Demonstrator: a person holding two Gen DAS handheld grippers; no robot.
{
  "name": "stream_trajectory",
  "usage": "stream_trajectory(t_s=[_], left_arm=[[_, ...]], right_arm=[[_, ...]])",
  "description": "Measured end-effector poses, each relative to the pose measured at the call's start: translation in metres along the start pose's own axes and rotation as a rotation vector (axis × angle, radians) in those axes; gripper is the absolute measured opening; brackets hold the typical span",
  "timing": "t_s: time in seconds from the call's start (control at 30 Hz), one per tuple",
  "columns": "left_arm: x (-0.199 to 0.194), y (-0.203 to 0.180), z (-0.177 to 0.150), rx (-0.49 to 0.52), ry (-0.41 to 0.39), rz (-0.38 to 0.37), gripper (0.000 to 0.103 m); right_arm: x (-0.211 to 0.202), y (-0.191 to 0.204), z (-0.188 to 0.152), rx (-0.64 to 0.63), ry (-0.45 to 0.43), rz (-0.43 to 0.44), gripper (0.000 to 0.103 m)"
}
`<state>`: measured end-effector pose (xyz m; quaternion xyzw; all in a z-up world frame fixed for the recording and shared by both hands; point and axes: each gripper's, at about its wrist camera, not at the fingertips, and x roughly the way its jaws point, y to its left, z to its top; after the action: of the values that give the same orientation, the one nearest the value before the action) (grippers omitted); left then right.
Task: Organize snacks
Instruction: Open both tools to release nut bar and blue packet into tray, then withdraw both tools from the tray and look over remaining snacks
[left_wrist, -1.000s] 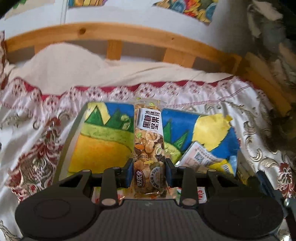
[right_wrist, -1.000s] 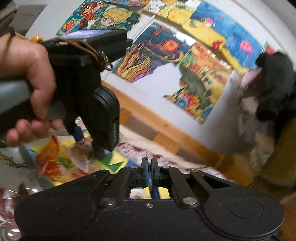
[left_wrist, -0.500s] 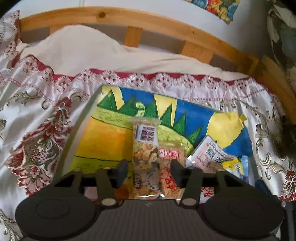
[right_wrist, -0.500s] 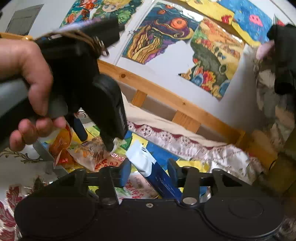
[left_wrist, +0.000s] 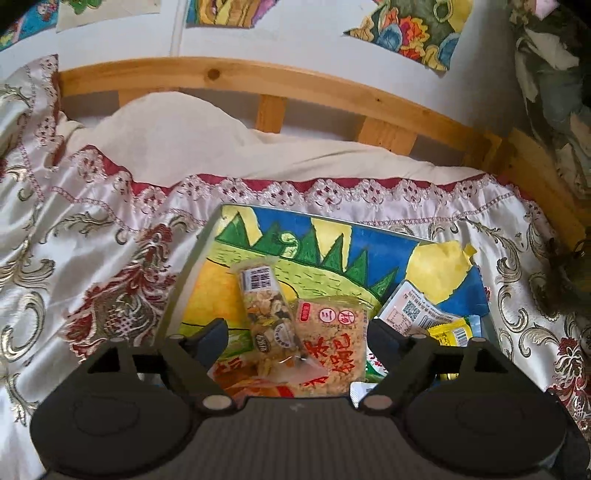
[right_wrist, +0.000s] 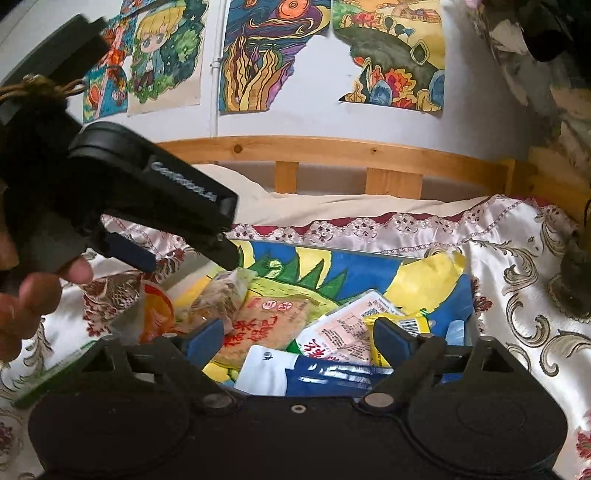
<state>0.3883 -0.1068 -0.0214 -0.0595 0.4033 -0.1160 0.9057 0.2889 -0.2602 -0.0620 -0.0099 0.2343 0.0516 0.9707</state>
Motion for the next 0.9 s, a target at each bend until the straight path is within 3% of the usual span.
stream_trajectory(t_s=[0.2, 0.37, 0.5, 0.67, 0.9], left_arm=[[-0.028, 0.008, -0.008, -0.004, -0.062, 0.001, 0.092], [-0.061, 0.014, -0.018, -0.013, -0.126, 0.0, 0.098], [-0.094, 0.017, -0.032, -0.008, -0.203, 0.004, 0.101], [-0.131, 0.019, -0.059, 0.003, -0.287, -0.006, 0.102], [-0.175, 0.033, -0.112, 0.004, -0.311, -0.008, 0.102]], right_arm=[[-0.023, -0.001, 0.007, 0.047, -0.044, -0.033, 0.095], [-0.061, -0.005, 0.018, 0.086, -0.114, -0.067, 0.102], [-0.096, -0.006, 0.023, 0.083, -0.173, -0.102, 0.102], [-0.142, -0.001, 0.018, 0.091, -0.248, -0.141, 0.102], [-0.208, 0.024, -0.003, 0.065, -0.319, -0.157, 0.102]])
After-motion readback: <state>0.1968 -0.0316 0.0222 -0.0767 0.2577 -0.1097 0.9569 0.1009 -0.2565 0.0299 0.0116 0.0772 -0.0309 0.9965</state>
